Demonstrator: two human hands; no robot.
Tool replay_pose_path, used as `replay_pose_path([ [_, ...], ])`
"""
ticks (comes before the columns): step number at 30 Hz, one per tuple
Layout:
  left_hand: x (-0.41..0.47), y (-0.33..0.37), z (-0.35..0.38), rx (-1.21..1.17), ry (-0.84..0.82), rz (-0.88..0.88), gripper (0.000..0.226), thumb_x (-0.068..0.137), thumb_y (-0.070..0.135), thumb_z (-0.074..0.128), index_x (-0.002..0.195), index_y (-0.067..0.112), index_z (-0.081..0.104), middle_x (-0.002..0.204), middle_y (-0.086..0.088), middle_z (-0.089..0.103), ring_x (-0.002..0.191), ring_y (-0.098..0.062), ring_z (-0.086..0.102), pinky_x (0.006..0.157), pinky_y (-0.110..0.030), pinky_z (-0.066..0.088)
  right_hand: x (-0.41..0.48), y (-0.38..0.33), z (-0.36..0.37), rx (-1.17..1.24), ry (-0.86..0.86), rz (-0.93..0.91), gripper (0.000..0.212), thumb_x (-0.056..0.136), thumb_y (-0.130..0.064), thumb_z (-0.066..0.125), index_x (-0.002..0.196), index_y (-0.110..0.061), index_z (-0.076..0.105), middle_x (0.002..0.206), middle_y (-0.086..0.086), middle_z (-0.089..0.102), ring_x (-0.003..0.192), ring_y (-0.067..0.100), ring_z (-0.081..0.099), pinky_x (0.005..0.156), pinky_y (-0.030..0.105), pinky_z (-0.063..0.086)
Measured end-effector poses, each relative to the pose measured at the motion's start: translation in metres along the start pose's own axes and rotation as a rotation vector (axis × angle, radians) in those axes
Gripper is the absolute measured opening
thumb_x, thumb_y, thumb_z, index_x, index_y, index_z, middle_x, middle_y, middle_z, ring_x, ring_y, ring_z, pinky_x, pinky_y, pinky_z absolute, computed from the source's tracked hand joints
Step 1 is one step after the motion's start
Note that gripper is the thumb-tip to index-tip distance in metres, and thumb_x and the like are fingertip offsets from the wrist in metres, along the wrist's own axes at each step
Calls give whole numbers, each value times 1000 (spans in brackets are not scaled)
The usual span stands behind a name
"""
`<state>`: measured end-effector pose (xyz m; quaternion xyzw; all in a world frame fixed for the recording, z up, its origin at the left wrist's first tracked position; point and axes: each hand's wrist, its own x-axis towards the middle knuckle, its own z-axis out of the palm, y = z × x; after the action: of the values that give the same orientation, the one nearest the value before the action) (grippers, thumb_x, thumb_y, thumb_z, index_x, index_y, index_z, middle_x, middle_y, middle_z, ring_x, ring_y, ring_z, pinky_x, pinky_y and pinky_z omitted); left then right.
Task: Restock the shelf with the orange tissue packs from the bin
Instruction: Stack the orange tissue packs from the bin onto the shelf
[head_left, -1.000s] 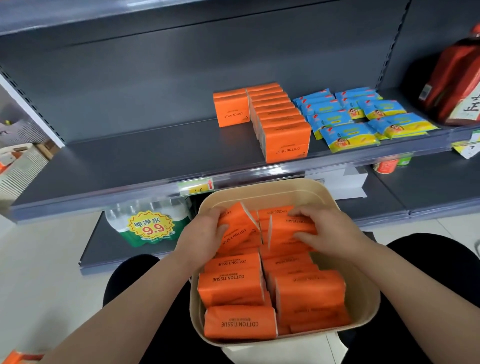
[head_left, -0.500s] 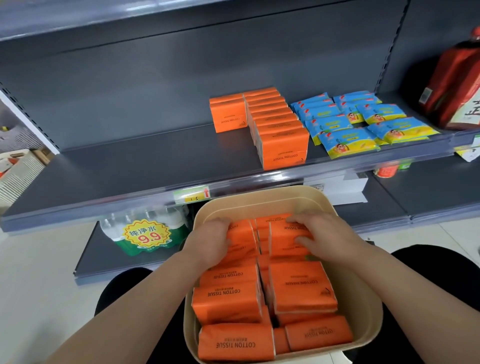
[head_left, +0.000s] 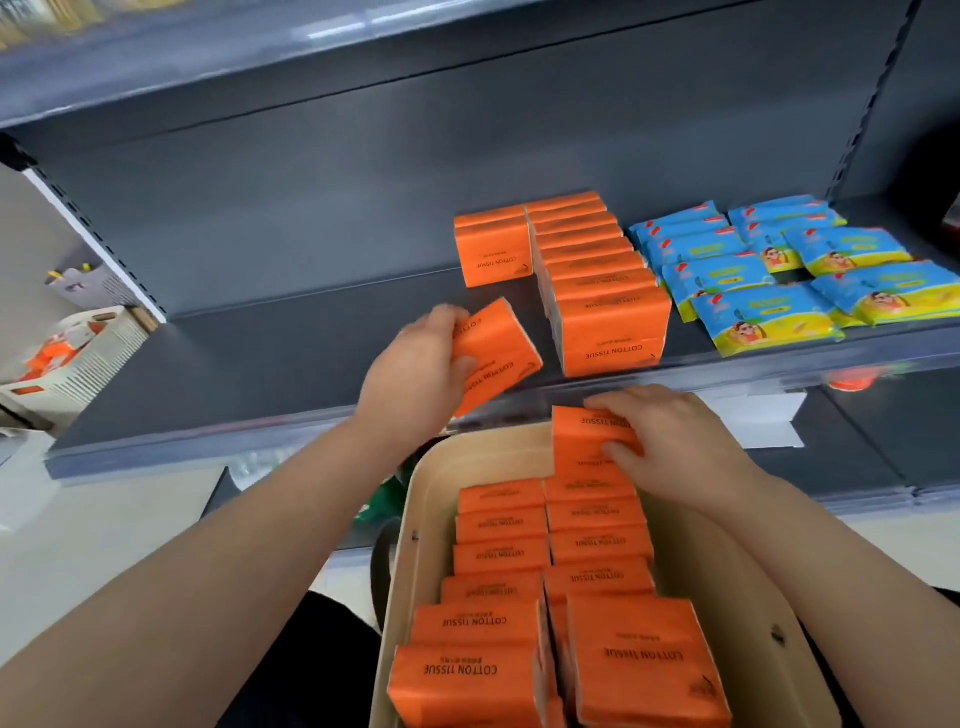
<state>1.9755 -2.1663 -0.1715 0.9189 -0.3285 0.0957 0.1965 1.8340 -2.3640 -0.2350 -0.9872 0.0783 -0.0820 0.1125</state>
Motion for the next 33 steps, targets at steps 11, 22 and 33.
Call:
replay_pose_path([
  [11,112,-29,35,190,-124,-61,48,87,12,60,132,16,45,124,-10,55,120,-30,44,91,-44,46,32,10,-1,69,57,-23,48,87,-32,62,134,-35,49,129,-10,56,120,15,50,100,37,42],
  [22,190,-27,73,357,-16,-82,48,87,12,59,133,24,47,127,-11,45,122,-31,38,88,-46,45,35,16,9,86,41,-17,47,83,-31,68,128,-32,56,116,-8,64,108,17,58,92,38,46],
  [33,236,-31,96,291,59,-75,48,86,5,58,131,19,49,126,-12,43,122,-31,37,86,-45,46,46,22,21,69,46,-5,50,70,-30,80,117,-32,63,99,-12,68,89,13,65,77,36,54],
])
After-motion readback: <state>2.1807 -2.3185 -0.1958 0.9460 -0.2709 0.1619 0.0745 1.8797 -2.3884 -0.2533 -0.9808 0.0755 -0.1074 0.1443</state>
